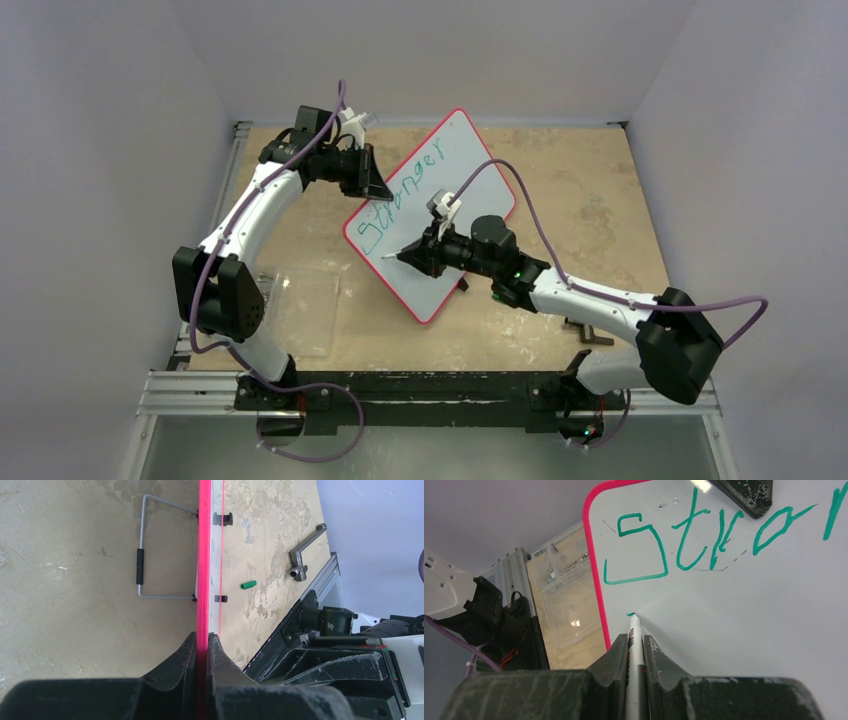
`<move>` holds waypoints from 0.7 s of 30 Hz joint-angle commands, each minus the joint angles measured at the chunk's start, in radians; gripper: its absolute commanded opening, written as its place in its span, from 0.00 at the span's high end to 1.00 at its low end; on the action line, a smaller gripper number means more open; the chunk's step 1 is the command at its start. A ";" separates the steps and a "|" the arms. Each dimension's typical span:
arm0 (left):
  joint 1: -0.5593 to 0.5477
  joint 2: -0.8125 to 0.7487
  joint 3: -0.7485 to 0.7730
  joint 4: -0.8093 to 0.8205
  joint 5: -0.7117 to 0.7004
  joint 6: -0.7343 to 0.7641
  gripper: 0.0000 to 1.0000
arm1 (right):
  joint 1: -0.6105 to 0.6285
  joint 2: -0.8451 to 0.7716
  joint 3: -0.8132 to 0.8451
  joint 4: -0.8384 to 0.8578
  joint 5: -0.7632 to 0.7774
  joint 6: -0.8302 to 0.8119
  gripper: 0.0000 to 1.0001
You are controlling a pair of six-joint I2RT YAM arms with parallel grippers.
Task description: Write a sentence on the whiteboard
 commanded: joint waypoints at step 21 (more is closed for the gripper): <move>0.015 -0.025 -0.005 0.025 -0.033 0.003 1.00 | 0.002 -0.042 0.069 -0.060 0.132 -0.017 1.00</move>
